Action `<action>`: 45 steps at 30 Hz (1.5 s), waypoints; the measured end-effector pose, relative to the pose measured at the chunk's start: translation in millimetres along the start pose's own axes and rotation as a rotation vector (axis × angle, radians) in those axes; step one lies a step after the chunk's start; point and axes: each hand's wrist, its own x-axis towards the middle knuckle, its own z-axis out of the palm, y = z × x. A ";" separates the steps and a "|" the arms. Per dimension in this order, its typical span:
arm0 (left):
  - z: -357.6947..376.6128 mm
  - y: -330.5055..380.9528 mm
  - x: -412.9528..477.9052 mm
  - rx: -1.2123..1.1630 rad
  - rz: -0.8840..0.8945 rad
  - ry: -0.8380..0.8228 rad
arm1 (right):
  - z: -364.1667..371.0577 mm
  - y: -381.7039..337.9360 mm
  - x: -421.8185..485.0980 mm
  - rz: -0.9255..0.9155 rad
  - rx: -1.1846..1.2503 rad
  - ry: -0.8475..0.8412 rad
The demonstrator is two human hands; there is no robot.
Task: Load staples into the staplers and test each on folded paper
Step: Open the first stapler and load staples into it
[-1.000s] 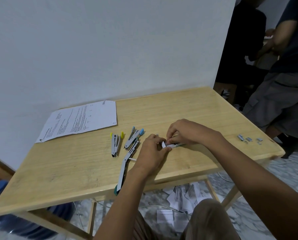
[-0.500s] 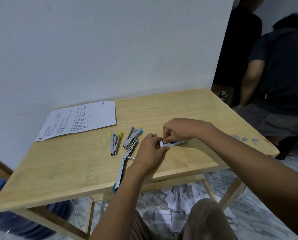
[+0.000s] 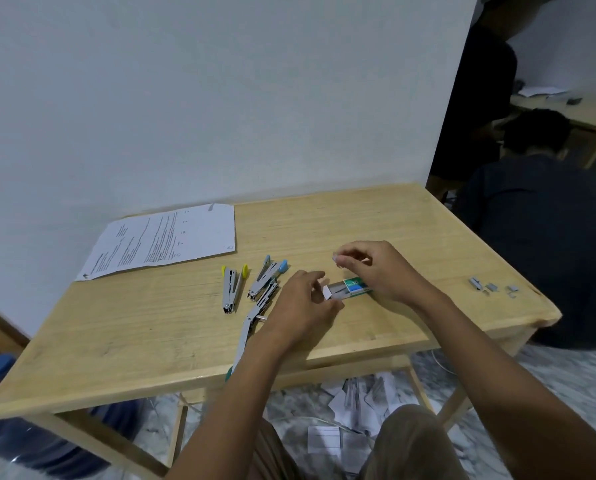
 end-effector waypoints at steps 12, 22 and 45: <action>-46.5 -38.2 -39.4 0.377 -0.332 0.309 | 45.6 -18.2 -23.5 0.103 0.598 0.187; -54.7 -33.9 -36.1 0.397 -0.391 0.211 | 77.1 -33.9 -39.8 0.073 0.579 0.224; -52.1 -46.3 -41.2 -1.097 -0.276 -0.071 | 92.8 -52.7 -21.4 -0.110 0.109 0.196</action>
